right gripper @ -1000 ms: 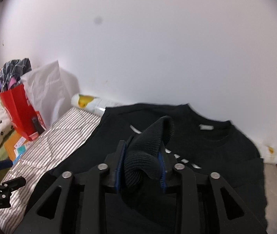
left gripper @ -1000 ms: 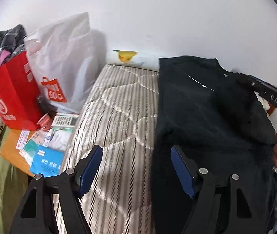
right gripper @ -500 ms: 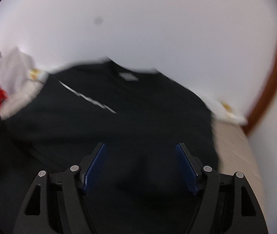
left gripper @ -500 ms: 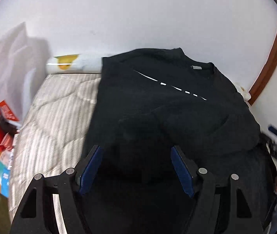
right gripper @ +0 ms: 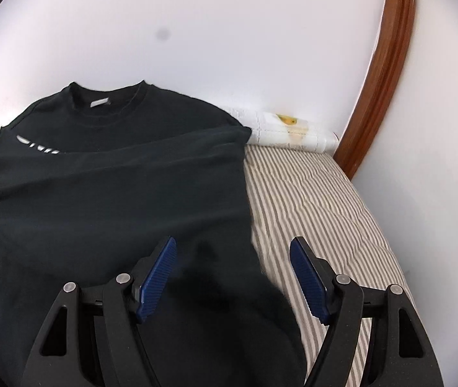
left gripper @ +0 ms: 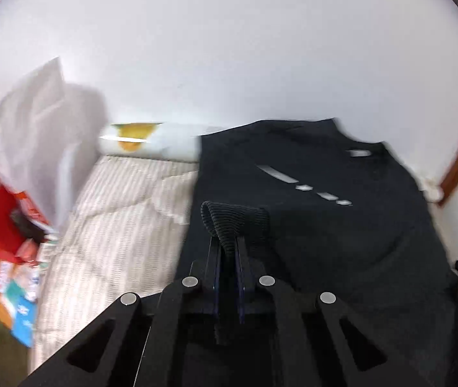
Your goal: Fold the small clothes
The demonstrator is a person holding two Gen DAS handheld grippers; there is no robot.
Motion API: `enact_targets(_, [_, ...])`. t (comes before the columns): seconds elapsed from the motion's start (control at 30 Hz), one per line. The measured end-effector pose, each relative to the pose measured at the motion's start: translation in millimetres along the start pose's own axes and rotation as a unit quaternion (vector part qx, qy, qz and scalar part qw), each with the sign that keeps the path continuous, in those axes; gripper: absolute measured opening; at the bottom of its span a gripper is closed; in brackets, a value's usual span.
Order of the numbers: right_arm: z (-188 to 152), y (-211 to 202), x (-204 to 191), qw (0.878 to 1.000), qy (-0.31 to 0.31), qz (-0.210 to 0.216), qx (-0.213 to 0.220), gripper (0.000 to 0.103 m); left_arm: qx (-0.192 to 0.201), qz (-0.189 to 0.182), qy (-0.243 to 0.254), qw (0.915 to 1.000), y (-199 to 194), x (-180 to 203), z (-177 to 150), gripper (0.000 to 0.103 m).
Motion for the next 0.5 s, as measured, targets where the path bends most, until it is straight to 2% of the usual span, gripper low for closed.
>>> enact_targets(0.1, [-1.8,28.2,1.7,0.999,0.000,-0.037,-0.038,0.072,-0.045,-0.007,-0.004,0.9989,19.0,-5.0,-12.6,0.009])
enact_targets(0.17, [-3.2,33.9,4.5,0.999,0.008,-0.028,-0.038,0.072,-0.055,-0.002,0.000,0.9985,23.3,-3.4,-20.7,0.010])
enact_targets(0.33, [1.0,25.1,16.7,0.998,0.035,-0.023,-0.043,0.072,-0.062,0.005,0.003,0.9980,18.8,-0.8,-26.4,0.022])
enact_targets(0.5, [-1.9,-6.1,28.3,0.998,0.060,0.000,-0.029,0.073,-0.054,0.015,0.019,0.9982,1.1,1.6,-29.3,0.023])
Point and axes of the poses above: each gripper's, at about its wrist camera, not at the fingertips, and y roughly the way its jaws point, x to its right, z to its top, the point moved 2 cm from there along y, roughly the way its jaws point, and after that the axes turned 7 degrees about y, right-handed, at the moved point
